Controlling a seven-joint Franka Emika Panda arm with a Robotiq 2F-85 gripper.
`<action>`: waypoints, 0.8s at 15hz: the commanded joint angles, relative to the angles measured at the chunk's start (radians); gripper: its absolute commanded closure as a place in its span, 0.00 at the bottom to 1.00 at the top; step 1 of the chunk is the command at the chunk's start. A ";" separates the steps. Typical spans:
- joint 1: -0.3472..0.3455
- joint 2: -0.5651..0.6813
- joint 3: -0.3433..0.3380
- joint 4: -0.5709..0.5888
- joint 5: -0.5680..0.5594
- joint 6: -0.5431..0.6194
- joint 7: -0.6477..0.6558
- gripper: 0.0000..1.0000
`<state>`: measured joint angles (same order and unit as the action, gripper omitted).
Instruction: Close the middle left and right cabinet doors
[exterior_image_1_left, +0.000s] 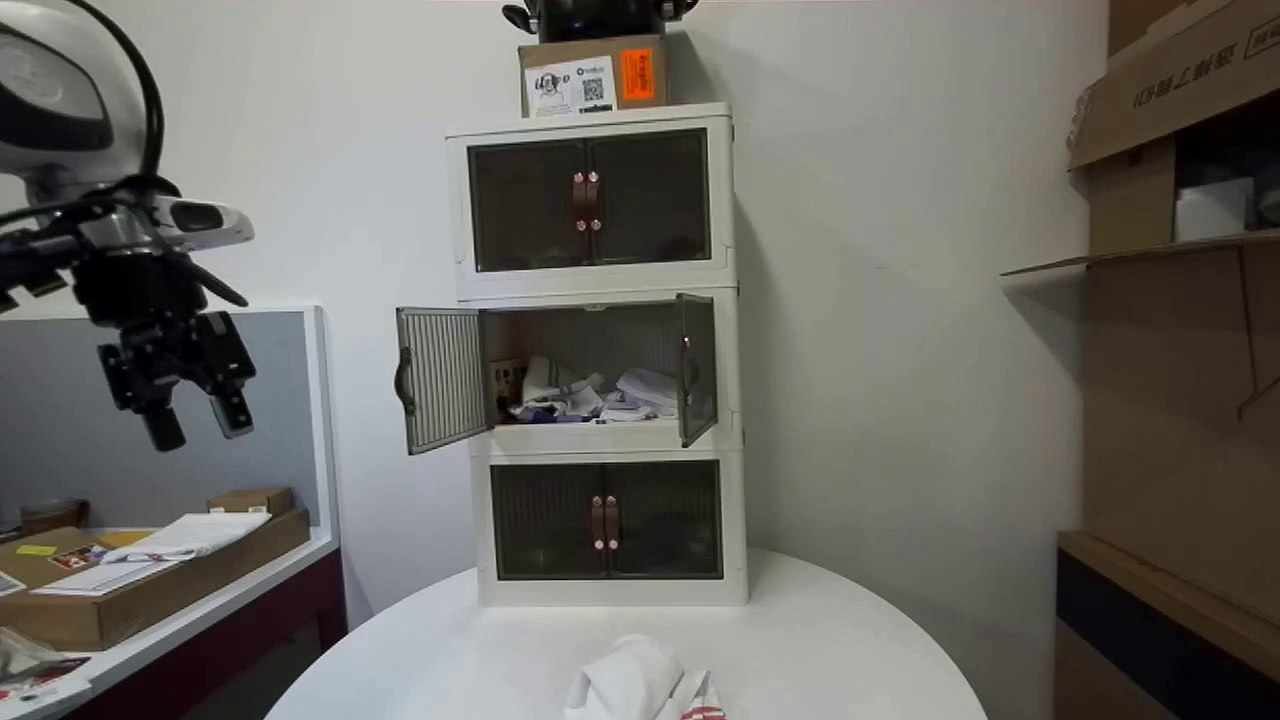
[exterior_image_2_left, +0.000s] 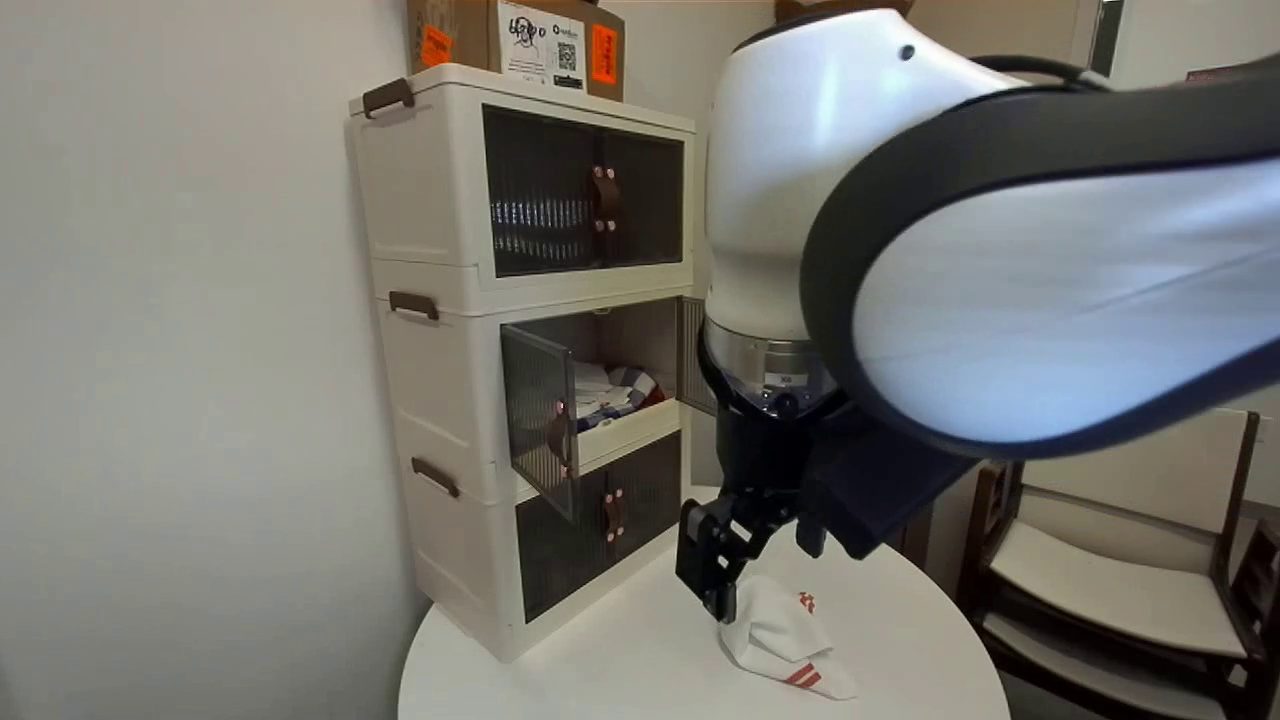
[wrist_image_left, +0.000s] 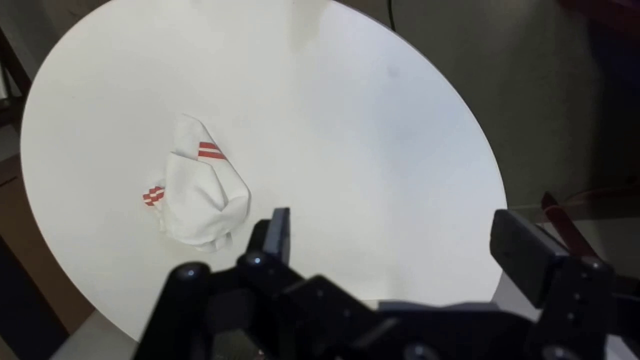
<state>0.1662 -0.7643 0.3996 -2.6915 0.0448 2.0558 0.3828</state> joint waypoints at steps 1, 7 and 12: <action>0.012 0.132 -0.072 0.091 0.002 -0.027 -0.100 0.00; -0.020 0.284 -0.109 0.241 -0.100 -0.040 -0.189 0.00; -0.058 0.389 -0.109 0.380 -0.240 -0.024 -0.167 0.00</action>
<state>0.1269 -0.4584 0.2933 -2.4179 -0.1280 2.0501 0.2089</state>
